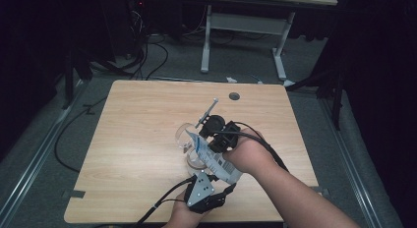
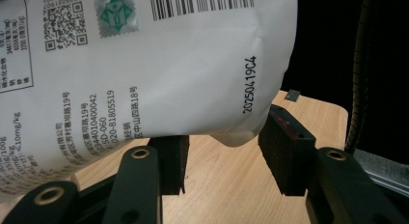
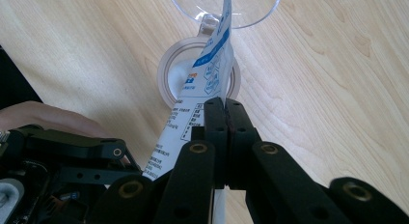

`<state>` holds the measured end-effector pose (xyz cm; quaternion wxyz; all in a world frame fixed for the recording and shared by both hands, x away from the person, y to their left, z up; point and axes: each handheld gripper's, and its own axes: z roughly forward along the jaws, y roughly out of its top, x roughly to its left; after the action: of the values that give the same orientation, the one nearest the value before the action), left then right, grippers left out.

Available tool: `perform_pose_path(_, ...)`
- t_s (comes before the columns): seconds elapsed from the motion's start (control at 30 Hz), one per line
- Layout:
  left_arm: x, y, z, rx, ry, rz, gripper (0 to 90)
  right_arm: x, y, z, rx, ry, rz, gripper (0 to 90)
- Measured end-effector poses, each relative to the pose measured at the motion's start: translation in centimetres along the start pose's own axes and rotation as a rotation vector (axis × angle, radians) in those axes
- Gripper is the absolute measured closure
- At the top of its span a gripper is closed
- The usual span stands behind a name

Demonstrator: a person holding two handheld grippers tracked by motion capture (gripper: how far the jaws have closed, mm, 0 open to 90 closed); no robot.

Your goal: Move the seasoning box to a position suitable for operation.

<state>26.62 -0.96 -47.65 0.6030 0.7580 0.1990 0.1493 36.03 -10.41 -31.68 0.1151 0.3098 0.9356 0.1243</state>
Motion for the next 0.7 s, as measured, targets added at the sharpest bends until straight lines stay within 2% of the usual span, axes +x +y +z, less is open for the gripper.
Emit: perform_pose_path(0.7,-0.18,0.07,-0.08,-0.008,0.002,0.015,56.4,0.01,0.00,0.12,-0.009,0.002,-0.005,90.0)
